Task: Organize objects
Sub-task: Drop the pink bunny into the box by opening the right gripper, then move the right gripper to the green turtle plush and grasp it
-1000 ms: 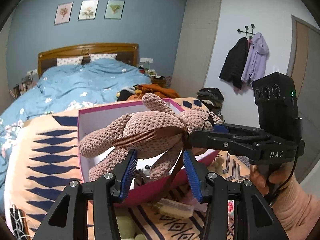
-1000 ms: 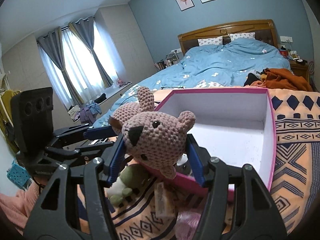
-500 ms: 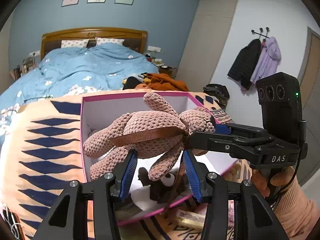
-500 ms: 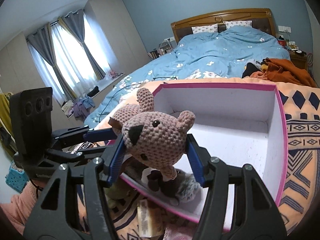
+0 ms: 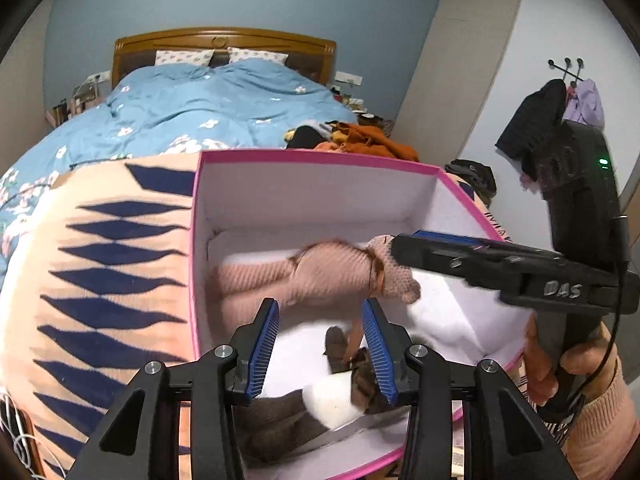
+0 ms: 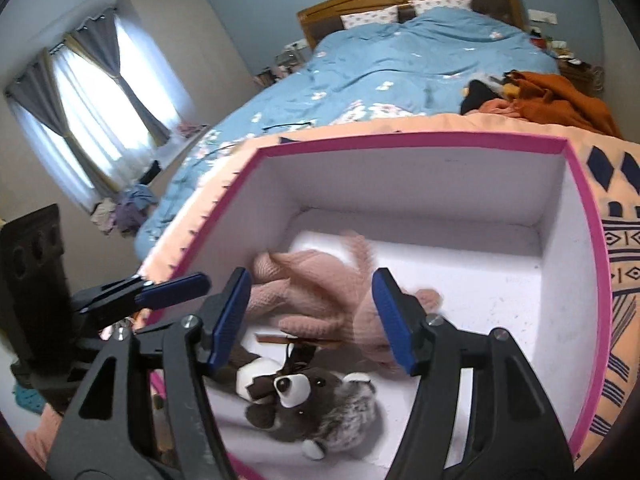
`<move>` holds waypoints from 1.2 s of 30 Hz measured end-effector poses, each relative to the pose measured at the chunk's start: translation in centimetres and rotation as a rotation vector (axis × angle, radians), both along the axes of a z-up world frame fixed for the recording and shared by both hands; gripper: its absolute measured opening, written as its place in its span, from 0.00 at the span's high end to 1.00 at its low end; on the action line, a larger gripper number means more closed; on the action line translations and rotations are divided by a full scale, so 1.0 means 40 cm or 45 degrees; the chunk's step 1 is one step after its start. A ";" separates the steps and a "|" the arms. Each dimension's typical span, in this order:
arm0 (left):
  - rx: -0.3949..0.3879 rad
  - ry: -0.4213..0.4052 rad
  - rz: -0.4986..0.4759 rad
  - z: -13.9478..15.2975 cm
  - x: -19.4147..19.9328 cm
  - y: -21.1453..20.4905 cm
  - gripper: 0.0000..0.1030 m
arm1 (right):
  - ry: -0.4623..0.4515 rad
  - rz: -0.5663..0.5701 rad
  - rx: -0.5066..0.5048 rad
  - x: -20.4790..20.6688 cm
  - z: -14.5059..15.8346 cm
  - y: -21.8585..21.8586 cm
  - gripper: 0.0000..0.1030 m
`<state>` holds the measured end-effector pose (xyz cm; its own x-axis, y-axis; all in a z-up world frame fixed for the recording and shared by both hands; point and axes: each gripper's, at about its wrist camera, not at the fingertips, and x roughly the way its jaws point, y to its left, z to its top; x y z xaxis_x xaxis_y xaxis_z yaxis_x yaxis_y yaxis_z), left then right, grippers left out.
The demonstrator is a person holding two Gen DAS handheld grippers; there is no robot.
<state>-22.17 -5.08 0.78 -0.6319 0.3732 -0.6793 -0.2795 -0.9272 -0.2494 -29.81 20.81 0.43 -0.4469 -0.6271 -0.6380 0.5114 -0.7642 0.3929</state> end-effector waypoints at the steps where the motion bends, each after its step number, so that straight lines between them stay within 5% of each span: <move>1: -0.002 0.010 -0.003 -0.001 0.004 -0.001 0.58 | 0.008 -0.001 -0.008 0.004 0.002 0.004 0.37; 19: -0.182 -0.004 -0.080 -0.012 0.088 0.054 0.52 | 0.089 0.031 0.089 0.116 -0.008 0.085 0.34; 25: -0.110 -0.018 -0.064 -0.003 0.113 0.034 0.52 | 0.061 0.055 0.088 0.147 -0.024 0.111 0.34; 28: -0.103 0.079 -0.016 0.014 0.145 0.027 0.51 | 0.052 0.063 0.068 0.162 -0.026 0.122 0.34; 36: -0.158 0.327 0.030 0.059 0.327 -0.003 0.22 | 0.197 0.113 -0.001 0.288 0.030 0.151 0.34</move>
